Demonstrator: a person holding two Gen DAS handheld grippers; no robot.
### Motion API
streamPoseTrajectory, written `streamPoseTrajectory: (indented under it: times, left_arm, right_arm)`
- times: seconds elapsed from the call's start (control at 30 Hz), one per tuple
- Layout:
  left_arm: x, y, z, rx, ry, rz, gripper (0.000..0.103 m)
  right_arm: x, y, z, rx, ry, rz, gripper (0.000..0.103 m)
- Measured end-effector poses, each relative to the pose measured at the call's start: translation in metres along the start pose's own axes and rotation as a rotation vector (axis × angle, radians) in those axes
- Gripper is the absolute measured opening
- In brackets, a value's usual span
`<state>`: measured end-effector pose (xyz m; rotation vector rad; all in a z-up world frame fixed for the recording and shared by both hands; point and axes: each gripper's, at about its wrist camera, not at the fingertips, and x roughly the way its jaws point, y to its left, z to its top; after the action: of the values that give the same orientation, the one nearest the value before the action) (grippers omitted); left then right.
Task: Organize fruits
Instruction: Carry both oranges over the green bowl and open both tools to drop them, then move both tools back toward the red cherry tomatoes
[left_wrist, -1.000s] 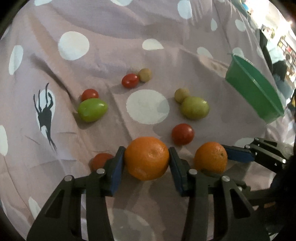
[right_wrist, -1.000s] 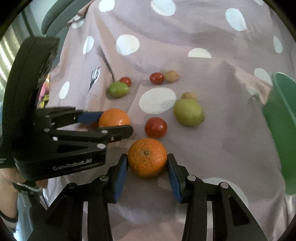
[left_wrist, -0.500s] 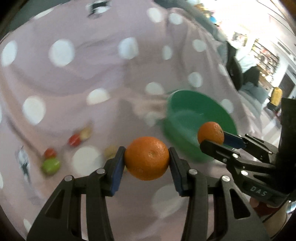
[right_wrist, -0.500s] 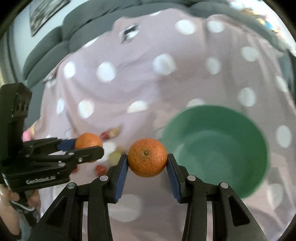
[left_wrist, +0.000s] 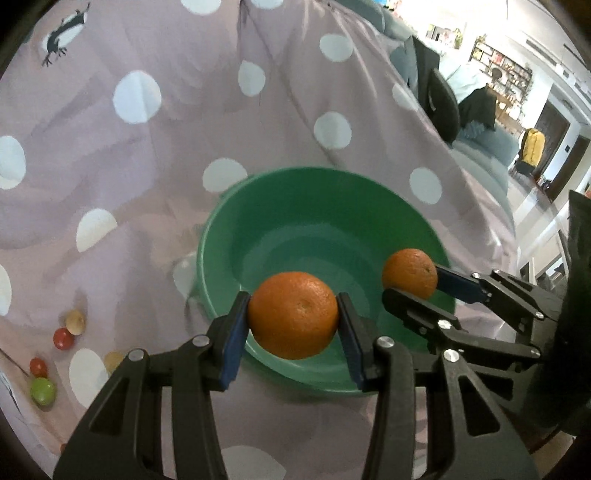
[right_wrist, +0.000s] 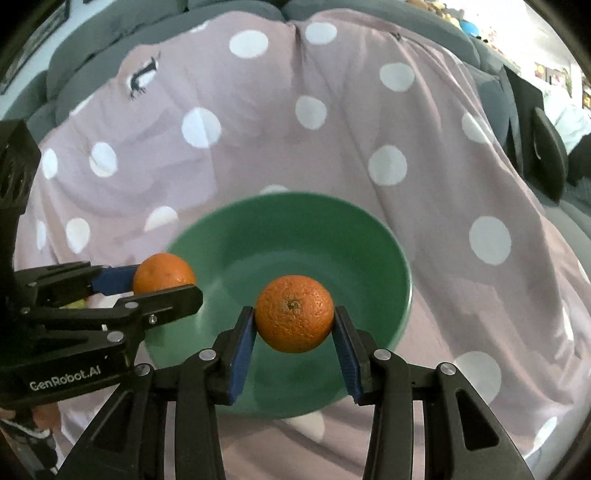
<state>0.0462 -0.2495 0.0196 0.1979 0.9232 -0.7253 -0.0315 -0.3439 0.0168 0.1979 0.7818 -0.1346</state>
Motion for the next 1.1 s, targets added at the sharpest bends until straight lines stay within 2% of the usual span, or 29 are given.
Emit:
streamPoseTrajectory:
  times: [0.07,0.23,0.27,0.37,0.53,0.7,1.03,1.1]
  left_arm:
    - [0.005,-0.002,-0.002,0.007,0.020,0.014,0.046]
    - [0.001,-0.005,-0.003,0.019,0.009,0.042,0.049]
    - [-0.002,-0.006,-0.003,0.021,0.001,0.046,0.052]
    - [-0.014,-0.004,-0.005,0.017,-0.025,0.085,0.075]
    - [-0.043,0.015,-0.022,-0.054,-0.055,0.067,0.078]
    - [-0.077,0.041,-0.054,-0.144,-0.064,0.117,0.083]
    - [-0.146,0.107,-0.147,-0.328,-0.058,0.369,0.088]
    - [-0.154,0.119,-0.163,-0.352,-0.054,0.386,0.088]
  right_arm:
    - [0.002,-0.002,-0.003,-0.004,0.016,-0.009,0.044]
    - [-0.002,-0.002,-0.006,-0.030,0.003,-0.037,0.045]
    - [-0.006,-0.001,-0.006,-0.032,-0.004,-0.048,0.046]
    - [-0.016,-0.003,-0.008,-0.027,-0.016,-0.067,0.052]
    - [-0.029,-0.008,-0.011,0.003,-0.016,-0.044,0.055]
    - [-0.043,-0.001,-0.018,0.016,-0.019,0.020,0.056]
    - [-0.054,0.046,-0.036,-0.066,0.006,0.170,0.056]
    - [-0.054,0.058,-0.038,-0.093,0.019,0.203,0.057]
